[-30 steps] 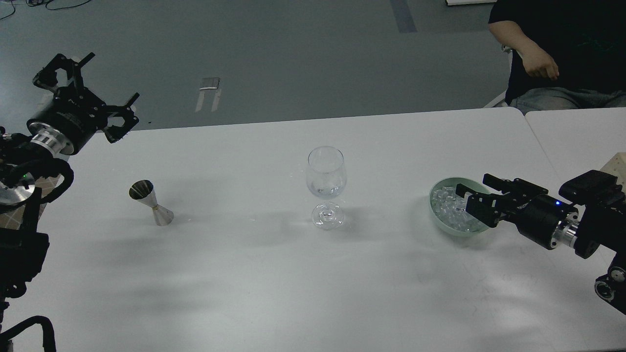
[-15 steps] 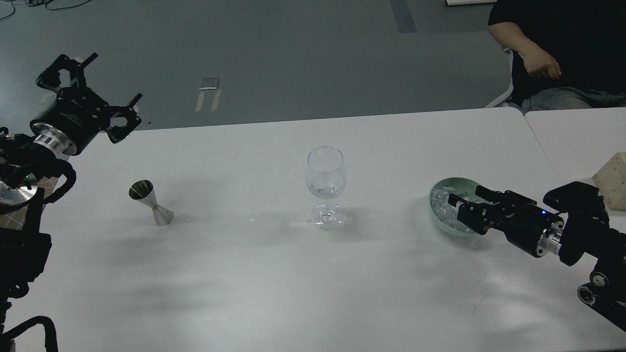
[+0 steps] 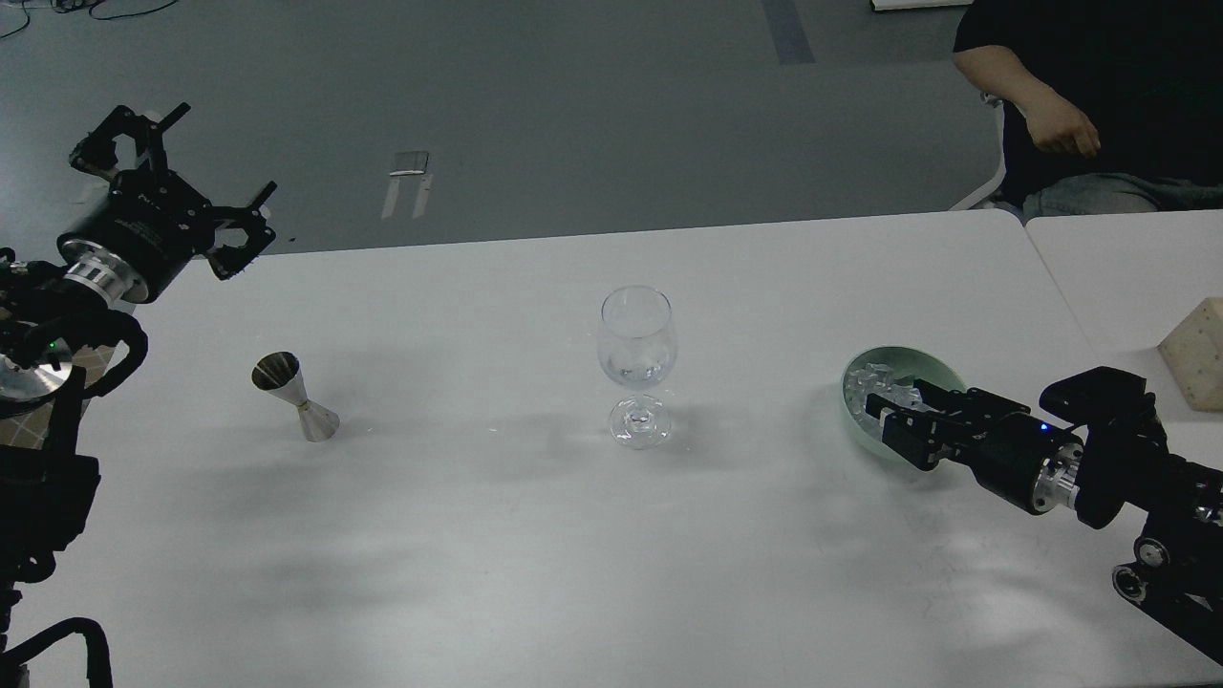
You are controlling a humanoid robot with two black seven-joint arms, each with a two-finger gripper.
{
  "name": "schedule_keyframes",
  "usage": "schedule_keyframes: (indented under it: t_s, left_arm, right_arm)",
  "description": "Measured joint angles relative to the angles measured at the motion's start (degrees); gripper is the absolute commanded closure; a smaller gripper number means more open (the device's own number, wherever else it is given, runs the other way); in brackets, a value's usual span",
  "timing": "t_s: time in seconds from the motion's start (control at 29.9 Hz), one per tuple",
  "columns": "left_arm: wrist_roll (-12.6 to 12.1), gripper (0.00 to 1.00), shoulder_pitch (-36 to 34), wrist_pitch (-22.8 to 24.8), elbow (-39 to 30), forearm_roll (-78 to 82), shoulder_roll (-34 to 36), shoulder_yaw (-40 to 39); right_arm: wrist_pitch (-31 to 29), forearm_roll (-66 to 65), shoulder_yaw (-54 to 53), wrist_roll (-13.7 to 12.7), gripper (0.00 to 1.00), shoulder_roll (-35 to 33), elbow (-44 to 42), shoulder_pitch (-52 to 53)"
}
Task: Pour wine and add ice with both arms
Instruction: 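Grasp ice cubes from the green bowl with the right gripper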
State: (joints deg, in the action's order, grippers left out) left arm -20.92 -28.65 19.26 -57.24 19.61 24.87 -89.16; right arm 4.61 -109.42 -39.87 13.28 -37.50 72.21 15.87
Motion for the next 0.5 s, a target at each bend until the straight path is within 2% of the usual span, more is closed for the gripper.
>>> schedule_keyframes:
  t_s: [0.27, 0.5]
  left_arm:
    - [0.0, 0.02, 0.0, 0.1, -0.1, 0.0, 0.1, 0.0]
    - [0.0, 0.02, 0.0, -0.1, 0.0, 0.0, 0.1, 0.0]
  right_arm:
    - [-0.3, 0.0, 0.1, -0.3, 0.4, 0.4, -0.1, 0.8]
    - [-1.9, 0.1, 0.1, -0.5, 0.4, 0.1, 0.1, 1.1]
